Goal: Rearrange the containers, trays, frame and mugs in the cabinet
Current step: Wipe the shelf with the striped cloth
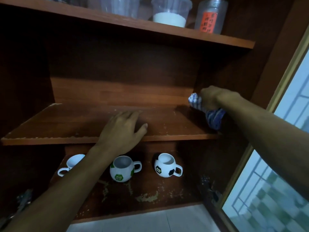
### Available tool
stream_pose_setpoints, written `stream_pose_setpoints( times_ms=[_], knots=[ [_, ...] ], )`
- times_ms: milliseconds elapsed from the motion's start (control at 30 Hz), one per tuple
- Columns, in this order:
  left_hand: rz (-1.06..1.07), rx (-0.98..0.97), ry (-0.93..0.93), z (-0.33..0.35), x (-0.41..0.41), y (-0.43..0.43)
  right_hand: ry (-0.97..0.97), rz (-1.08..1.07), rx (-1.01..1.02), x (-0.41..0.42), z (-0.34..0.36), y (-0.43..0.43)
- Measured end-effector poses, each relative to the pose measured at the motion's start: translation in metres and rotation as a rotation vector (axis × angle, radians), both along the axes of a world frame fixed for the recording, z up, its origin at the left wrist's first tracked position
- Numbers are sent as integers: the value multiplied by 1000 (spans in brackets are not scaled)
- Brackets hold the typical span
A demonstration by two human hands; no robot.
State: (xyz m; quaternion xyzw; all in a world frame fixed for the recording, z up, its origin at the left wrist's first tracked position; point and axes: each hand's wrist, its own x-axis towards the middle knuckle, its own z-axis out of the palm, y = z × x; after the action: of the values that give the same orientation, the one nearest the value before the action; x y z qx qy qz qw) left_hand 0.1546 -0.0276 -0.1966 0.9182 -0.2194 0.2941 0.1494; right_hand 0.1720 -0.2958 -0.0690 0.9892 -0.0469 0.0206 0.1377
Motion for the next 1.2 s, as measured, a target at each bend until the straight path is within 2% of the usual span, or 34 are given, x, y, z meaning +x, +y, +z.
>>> stream_pose_setpoints(
  times_ms=[67,167,433,600,1000,1200],
  knots=[
    [9,-12,2,1,-1,1,81,-43,2,6,-17,2],
    [41,-8,-3,1,-3,7,86,-14,61,8,-34,18],
    [162,-4,-27,-12,-18,29,19,421,304,-14,-48,77],
    [181,7,-67,-17,-32,32,91,539,495,-47,-45,87],
    [112,12,-80,-33,-63,34,173,559,706,-87,-58,73],
    [105,0,-101,-46,-81,30,171,497,933,-101,-83,56]
  ],
)
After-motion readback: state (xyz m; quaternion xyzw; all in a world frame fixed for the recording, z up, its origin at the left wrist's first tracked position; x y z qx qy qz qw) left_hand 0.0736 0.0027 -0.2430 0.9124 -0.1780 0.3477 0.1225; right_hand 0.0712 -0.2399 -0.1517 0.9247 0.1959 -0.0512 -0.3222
